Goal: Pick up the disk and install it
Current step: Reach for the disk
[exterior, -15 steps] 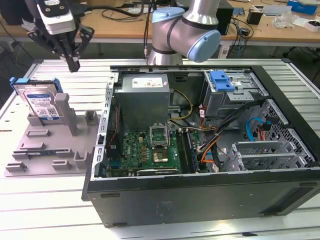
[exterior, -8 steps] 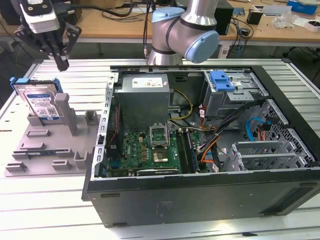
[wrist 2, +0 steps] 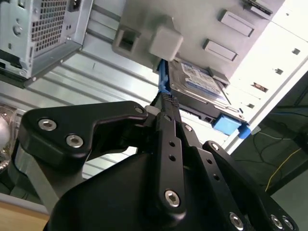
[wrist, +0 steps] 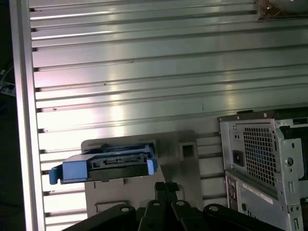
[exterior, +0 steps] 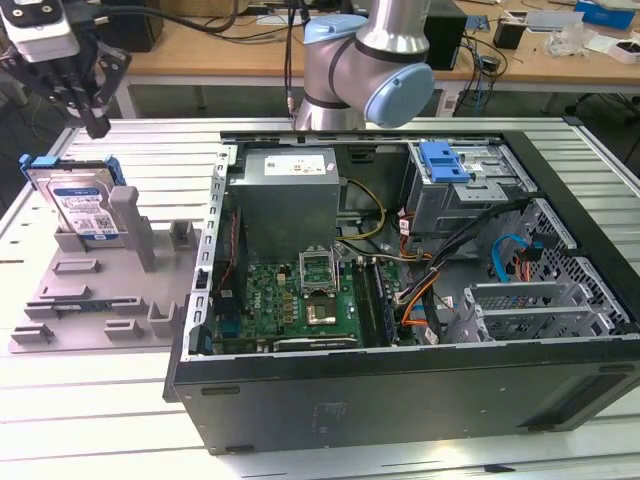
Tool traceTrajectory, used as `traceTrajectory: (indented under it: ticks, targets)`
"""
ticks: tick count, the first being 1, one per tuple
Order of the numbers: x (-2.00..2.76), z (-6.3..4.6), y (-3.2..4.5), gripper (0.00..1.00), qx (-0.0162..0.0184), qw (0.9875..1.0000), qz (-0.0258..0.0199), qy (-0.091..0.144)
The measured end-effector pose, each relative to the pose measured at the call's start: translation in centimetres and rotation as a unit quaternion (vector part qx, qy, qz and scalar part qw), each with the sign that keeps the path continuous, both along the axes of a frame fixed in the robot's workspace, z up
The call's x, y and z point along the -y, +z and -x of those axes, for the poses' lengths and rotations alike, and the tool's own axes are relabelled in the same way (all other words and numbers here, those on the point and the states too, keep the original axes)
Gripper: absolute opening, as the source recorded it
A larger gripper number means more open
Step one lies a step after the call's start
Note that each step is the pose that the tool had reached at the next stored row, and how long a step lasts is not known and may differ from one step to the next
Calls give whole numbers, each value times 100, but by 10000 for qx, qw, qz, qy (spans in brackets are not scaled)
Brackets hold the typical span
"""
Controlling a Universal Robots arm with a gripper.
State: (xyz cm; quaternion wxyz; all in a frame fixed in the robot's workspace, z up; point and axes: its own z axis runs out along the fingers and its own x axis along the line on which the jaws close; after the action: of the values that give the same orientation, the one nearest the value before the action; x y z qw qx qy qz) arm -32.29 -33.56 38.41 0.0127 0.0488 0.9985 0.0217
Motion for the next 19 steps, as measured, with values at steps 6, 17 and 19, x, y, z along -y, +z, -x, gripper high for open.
traceTrajectory:
  ticks: [6, 17, 19]
  targets:
    - [-74, 253, -6, 11, 0, 10000, 0, -14]
    - [-165, 539, -12, 11, 2, 10000, 1, -30]
    - [-164, 540, -12, 11, 4, 10000, 1, -30]
